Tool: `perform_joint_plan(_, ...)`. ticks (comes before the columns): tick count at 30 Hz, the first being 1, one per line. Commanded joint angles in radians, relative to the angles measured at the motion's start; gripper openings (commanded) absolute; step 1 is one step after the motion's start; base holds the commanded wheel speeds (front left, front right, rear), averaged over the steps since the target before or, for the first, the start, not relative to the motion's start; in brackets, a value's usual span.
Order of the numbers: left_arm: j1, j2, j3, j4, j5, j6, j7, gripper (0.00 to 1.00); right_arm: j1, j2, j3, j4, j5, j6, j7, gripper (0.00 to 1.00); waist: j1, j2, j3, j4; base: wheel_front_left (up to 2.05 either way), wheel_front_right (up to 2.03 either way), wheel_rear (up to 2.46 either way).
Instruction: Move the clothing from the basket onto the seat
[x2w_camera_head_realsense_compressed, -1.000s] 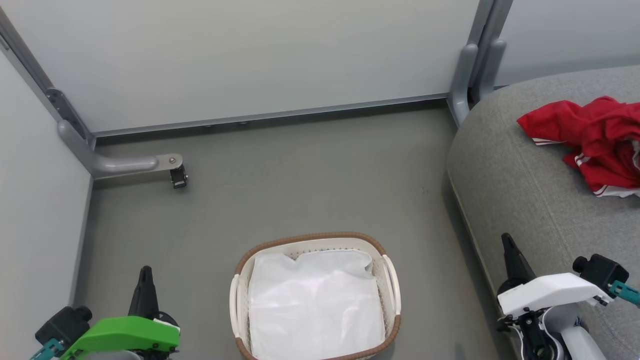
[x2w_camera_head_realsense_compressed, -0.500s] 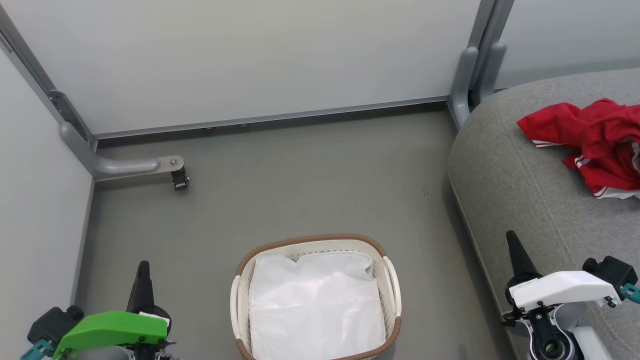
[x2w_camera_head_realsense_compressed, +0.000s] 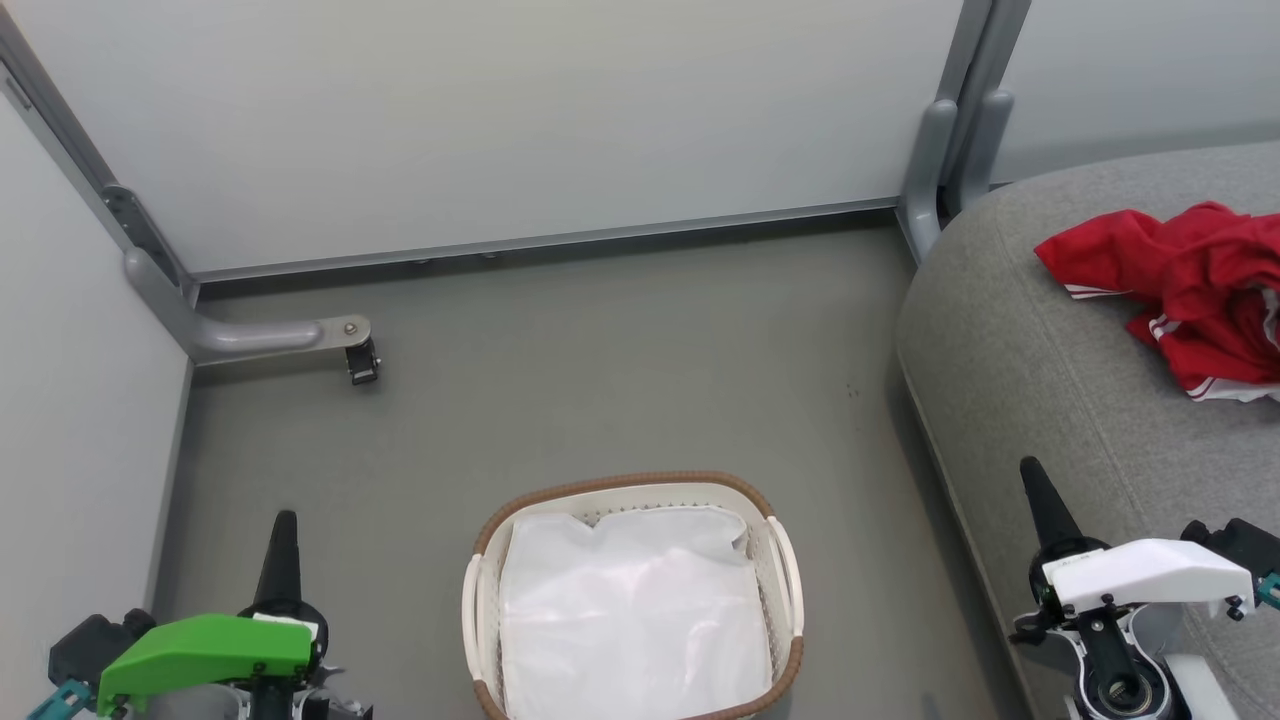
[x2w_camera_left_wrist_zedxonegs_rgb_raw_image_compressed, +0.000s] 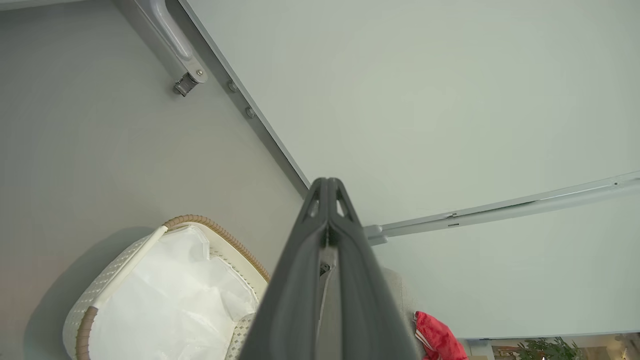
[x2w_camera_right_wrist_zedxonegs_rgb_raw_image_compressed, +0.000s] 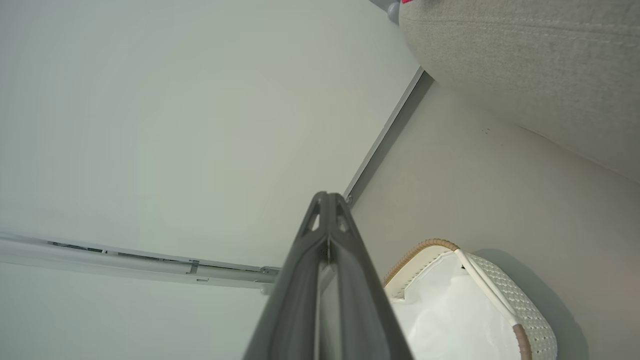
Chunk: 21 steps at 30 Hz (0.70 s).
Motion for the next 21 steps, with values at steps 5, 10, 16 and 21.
perform_joint_plan(5, -0.031, 0.006, 0.011, -0.012, -0.062, -0.008, 0.016, 0.0, 0.01, -0.004, -0.012, -0.018, 0.06, -0.001, 0.016, 0.0, 0.0, 0.0, -0.003, 0.001, 0.0, 0.0, 0.0)
perform_joint_plan(10, -0.034, 0.007, 0.016, -0.015, -0.107, -0.012, 0.029, 0.0, 0.012, -0.004, -0.018, -0.024, 0.104, -0.001, 0.029, 0.0, 0.0, 0.0, -0.005, 0.002, 0.0, 0.0, 0.0)
perform_joint_plan(16, -0.04, 0.007, 0.02, -0.018, -0.157, -0.014, 0.041, 0.0, 0.012, -0.004, -0.025, -0.031, 0.154, -0.001, 0.042, 0.0, 0.0, 0.0, -0.008, 0.002, 0.0, 0.0, 0.0)
perform_joint_plan(21, -0.042, 0.007, 0.024, -0.021, -0.196, -0.017, 0.053, 0.0, 0.013, -0.003, -0.031, -0.035, 0.193, -0.001, 0.053, 0.0, 0.0, 0.0, -0.01, 0.003, 0.0, 0.0, 0.0)
